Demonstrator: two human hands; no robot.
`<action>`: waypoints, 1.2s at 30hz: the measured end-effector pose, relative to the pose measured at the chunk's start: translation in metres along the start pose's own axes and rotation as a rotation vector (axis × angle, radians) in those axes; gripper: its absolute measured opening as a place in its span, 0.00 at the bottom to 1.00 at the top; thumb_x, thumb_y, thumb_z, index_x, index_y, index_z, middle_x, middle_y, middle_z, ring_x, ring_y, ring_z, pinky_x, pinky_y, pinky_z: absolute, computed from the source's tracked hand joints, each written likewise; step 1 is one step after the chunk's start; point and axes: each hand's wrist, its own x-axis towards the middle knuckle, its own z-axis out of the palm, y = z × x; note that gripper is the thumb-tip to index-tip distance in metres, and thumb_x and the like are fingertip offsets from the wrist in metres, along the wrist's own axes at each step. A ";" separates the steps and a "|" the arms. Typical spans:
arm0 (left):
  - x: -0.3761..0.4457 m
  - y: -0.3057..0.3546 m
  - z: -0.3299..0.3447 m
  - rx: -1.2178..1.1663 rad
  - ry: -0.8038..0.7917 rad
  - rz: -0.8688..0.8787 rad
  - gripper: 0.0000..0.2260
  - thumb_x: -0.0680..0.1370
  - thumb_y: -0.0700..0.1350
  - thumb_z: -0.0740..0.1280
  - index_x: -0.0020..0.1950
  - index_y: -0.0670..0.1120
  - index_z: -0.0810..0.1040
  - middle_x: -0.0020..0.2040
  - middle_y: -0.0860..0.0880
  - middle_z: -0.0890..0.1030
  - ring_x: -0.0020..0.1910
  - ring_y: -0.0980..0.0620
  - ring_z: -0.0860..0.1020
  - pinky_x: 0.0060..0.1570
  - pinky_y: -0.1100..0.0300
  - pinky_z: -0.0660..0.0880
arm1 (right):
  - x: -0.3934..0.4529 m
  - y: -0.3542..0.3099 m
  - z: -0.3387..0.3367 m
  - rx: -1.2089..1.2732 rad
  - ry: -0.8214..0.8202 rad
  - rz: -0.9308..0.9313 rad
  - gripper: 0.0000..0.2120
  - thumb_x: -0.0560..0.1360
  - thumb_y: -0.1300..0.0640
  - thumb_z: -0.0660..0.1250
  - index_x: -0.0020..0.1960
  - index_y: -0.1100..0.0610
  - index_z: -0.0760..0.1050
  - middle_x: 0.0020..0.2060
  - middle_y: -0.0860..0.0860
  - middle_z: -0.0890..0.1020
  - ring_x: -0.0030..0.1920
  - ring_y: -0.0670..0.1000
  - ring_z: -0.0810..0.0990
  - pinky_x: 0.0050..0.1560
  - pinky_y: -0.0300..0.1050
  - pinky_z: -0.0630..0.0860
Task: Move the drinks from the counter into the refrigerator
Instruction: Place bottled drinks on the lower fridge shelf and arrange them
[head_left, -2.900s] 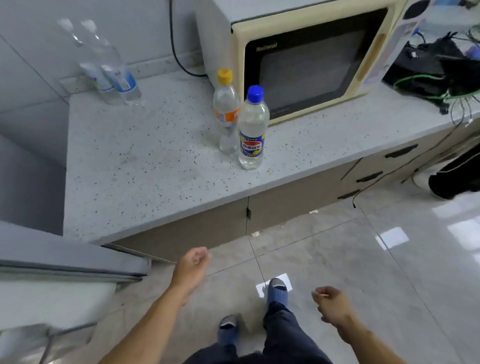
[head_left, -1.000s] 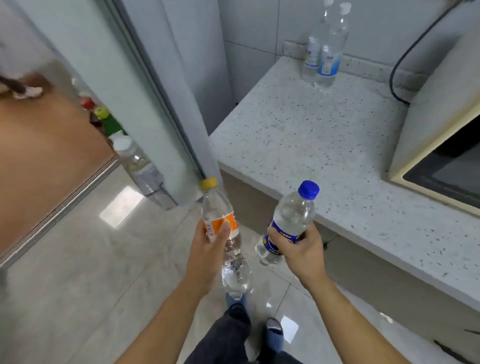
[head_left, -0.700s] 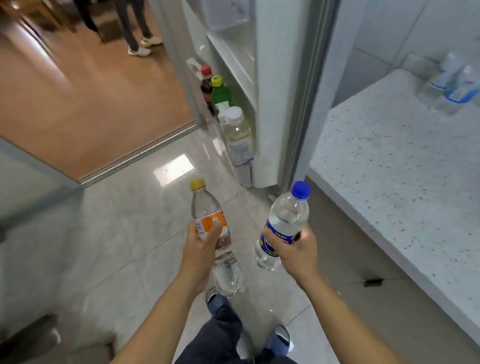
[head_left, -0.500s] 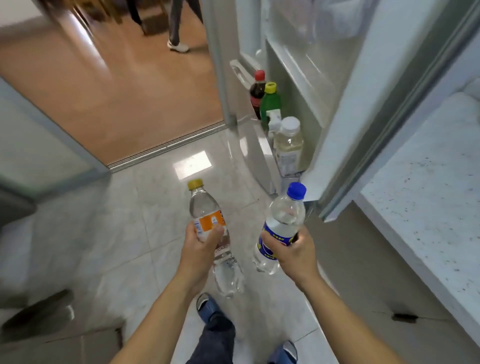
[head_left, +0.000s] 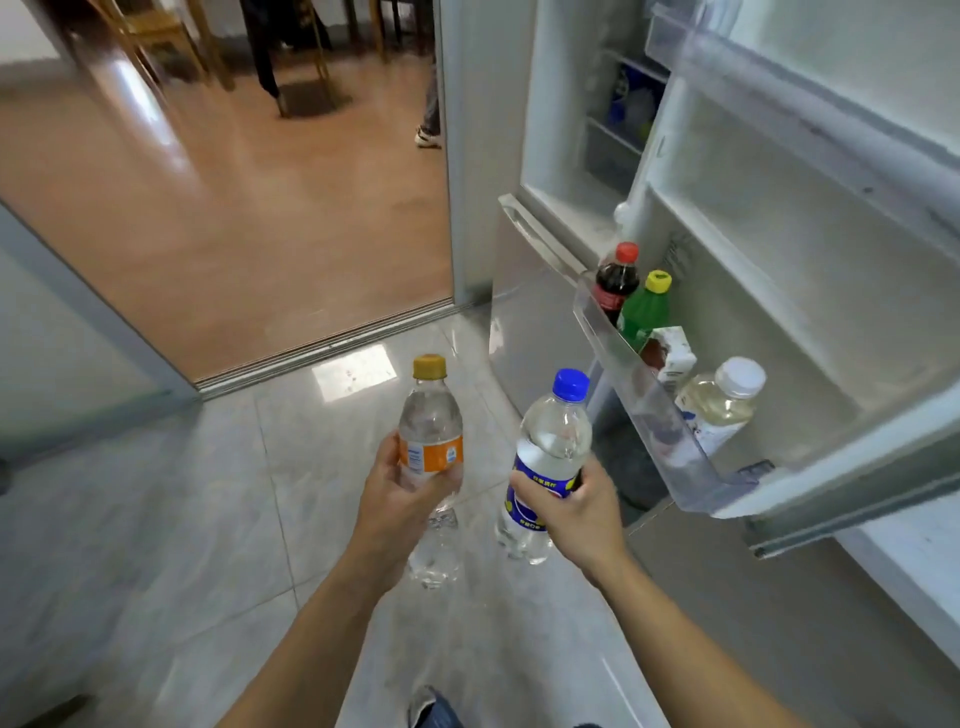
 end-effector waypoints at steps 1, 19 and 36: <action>0.008 0.004 -0.006 0.001 -0.006 0.008 0.21 0.72 0.41 0.76 0.58 0.59 0.76 0.49 0.56 0.84 0.48 0.57 0.83 0.41 0.68 0.78 | 0.006 -0.004 0.008 -0.002 0.001 -0.007 0.18 0.64 0.52 0.79 0.52 0.45 0.79 0.44 0.42 0.86 0.45 0.43 0.85 0.43 0.34 0.79; 0.210 0.051 -0.025 0.043 -0.047 0.014 0.24 0.72 0.41 0.76 0.59 0.65 0.74 0.49 0.61 0.84 0.47 0.61 0.83 0.38 0.70 0.78 | 0.197 -0.038 0.097 0.052 0.134 -0.007 0.20 0.61 0.49 0.79 0.51 0.42 0.77 0.44 0.39 0.85 0.43 0.40 0.84 0.39 0.29 0.76; 0.416 0.084 0.000 0.059 -0.291 -0.051 0.26 0.65 0.48 0.78 0.61 0.61 0.77 0.49 0.50 0.85 0.46 0.53 0.83 0.44 0.61 0.79 | 0.353 -0.059 0.126 0.039 0.355 0.104 0.20 0.62 0.47 0.78 0.52 0.45 0.78 0.43 0.40 0.85 0.44 0.41 0.84 0.42 0.31 0.78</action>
